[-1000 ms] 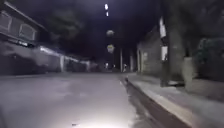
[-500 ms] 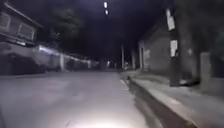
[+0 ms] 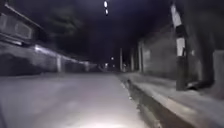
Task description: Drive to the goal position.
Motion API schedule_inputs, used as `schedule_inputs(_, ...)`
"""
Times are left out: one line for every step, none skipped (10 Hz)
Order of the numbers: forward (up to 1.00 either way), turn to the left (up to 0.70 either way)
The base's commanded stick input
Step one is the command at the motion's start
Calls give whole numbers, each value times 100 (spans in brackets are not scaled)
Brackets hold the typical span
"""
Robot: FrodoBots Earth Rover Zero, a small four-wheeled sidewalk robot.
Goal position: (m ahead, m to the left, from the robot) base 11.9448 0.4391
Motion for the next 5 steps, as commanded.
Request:
schedule_inputs(70,0)
schedule_inputs(70,-7)
schedule_inputs(70,-19)
schedule_inputs(70,-31)
schedule_inputs(70,-31)
